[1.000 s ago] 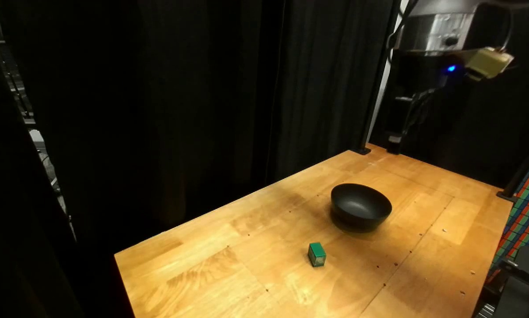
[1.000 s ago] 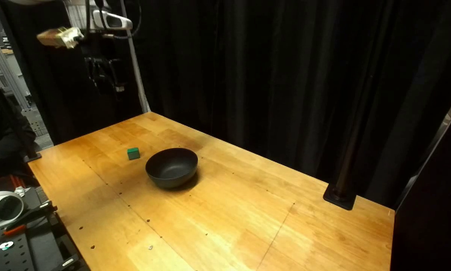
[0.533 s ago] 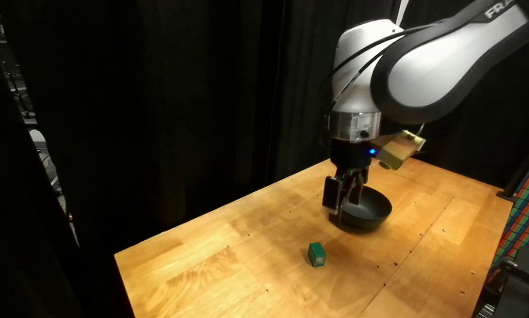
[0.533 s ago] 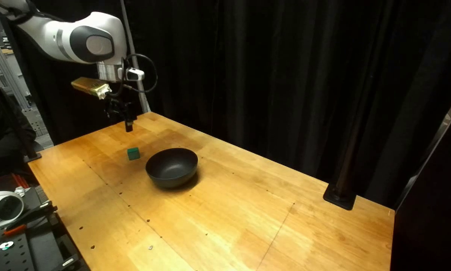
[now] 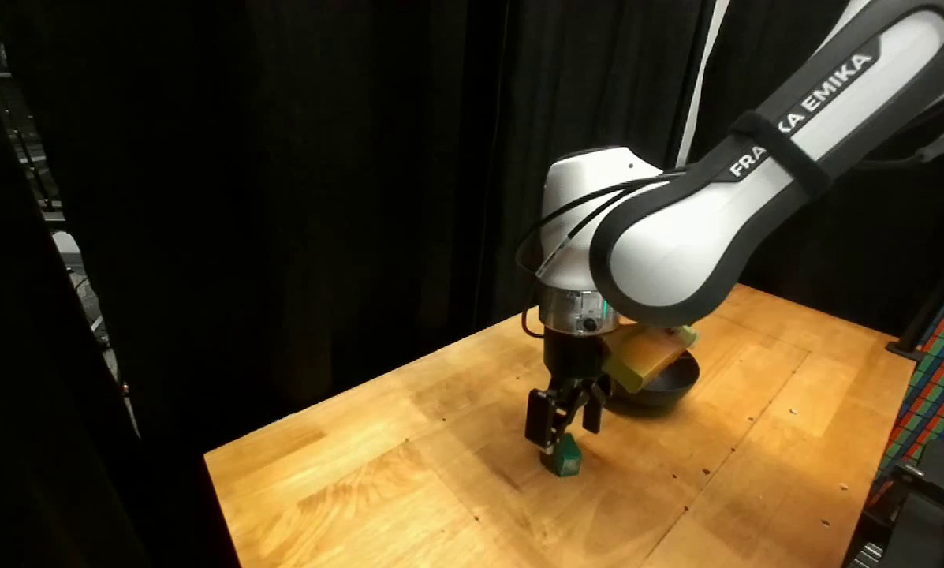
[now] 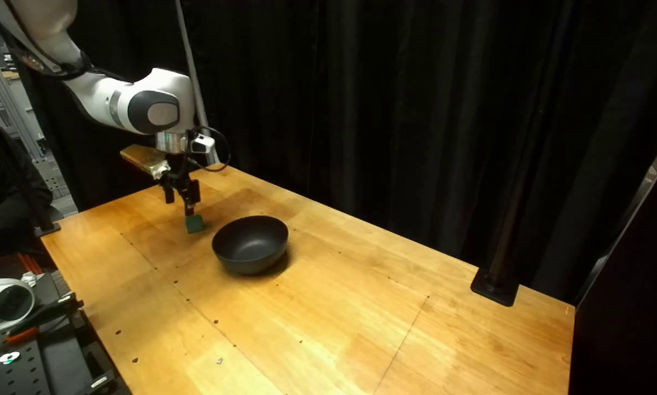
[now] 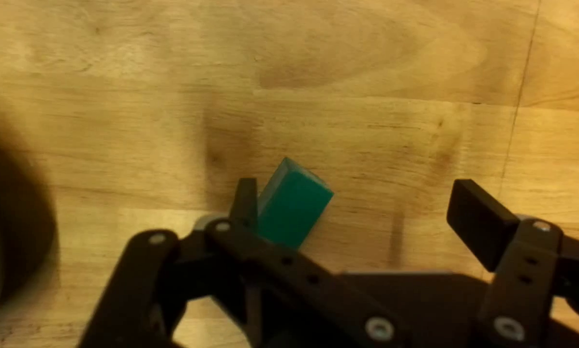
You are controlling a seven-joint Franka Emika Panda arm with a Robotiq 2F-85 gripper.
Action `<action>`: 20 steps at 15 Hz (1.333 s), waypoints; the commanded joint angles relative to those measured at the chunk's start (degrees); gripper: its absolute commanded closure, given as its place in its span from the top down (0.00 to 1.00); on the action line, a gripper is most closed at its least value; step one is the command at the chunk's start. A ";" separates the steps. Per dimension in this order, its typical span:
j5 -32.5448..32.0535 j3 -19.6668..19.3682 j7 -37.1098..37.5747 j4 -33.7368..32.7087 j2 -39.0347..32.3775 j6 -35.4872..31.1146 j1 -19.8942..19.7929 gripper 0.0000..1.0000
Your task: Pick up the green object and put it in the bowl
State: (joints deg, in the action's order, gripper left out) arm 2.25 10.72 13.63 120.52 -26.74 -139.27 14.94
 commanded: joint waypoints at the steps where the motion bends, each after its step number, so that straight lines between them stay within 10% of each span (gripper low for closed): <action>1: -3.10 -3.00 4.34 -2.02 -3.28 -2.07 3.33 1.00; 4: -5.96 -5.40 7.50 -1.85 -4.46 -4.28 5.52 1.00; 5: -7.13 -6.29 8.74 -1.93 -4.68 -5.04 6.37 0.75; 15: -9.04 -8.16 10.87 -1.15 -2.47 -3.99 7.11 0.08; 20: -15.91 -12.11 12.43 -2.03 5.21 6.07 7.47 0.09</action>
State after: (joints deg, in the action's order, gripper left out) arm -8.74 1.13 24.60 118.81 -27.29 -140.18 22.01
